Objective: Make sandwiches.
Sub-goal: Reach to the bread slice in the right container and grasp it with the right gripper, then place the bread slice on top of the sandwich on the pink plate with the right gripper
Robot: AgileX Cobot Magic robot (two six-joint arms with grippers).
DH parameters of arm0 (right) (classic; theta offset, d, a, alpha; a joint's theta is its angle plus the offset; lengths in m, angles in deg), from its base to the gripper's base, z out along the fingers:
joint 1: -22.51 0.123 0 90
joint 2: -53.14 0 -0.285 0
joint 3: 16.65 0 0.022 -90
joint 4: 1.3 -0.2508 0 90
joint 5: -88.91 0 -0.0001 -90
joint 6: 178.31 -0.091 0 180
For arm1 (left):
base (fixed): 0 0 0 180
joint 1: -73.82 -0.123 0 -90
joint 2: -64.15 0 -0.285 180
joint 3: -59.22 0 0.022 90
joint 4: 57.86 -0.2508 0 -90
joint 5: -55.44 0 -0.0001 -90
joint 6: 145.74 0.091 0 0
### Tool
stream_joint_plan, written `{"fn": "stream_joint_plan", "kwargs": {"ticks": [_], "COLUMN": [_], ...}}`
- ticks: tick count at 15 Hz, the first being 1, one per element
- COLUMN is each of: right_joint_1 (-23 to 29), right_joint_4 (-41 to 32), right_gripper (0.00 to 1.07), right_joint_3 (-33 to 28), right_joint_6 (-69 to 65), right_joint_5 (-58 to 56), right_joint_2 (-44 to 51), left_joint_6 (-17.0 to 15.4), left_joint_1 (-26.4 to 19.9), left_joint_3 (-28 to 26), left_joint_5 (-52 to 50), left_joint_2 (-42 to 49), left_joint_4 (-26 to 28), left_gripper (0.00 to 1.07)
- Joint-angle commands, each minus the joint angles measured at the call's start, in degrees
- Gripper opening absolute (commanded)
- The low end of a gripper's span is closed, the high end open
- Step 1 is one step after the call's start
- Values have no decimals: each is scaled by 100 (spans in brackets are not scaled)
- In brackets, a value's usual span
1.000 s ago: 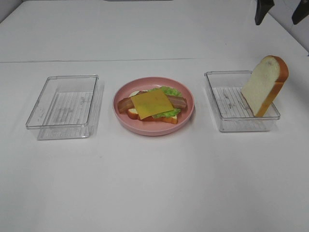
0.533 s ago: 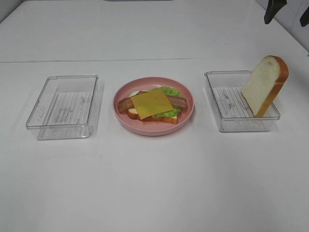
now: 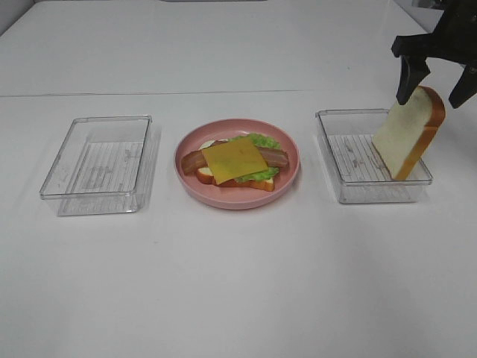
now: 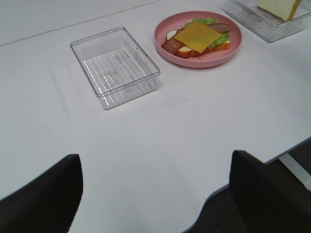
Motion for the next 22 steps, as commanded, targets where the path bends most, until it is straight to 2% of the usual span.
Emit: {"fn": "stream_joint_plan", "kwargs": {"ticks": [1, 2, 5, 8, 9, 10, 11, 12, 17, 18, 22], "right_joint_1": [-6, -6, -6, -6, -6, -6, -6, -6, 0, 0, 11], "right_joint_4": [52, 6, -23, -17, -17, -17, -17, -23, -252, -825, -2097], "right_gripper": [76, 74, 59, 57, 34, 25, 9, 0, 0, 0, 0], "right_joint_3": [-189, -189, -189, -189, -189, -189, -189, -189, -143, -149, -166], "right_joint_6": [126, 183, 206, 166, 166, 166, 166, 166, 172, 235, 619], "right_joint_5": [350, 401, 435, 435, 435, 435, 413, 372, 109, 40, -86], "right_joint_2": [-23, -40, -120, -241, -241, -241, -241, -241, 11, 304, 653], "left_joint_6": [29, 29, 29, 29, 29, 29, 29, 29, 29, 29, 29], "left_joint_1": [17, 17, 17, 17, 17, 17, 17, 17, 17, 17, 17], "left_joint_3": [6, 6, 6, 6, 6, 6, 6, 6, 6, 6, 6], "left_joint_5": [-52, -52, -52, -52, -52, -52, -52, -52, -52, -52, -52], "left_joint_2": [138, 138, 138, 138, 138, 138, 138, 138, 138, 138, 138], "left_joint_4": [17, 17, 17, 17, 17, 17, 17, 17, 17, 17, 17], "left_gripper": [79, 79, 79, 79, 79, 79, 79, 79, 79, 79, 79]}}
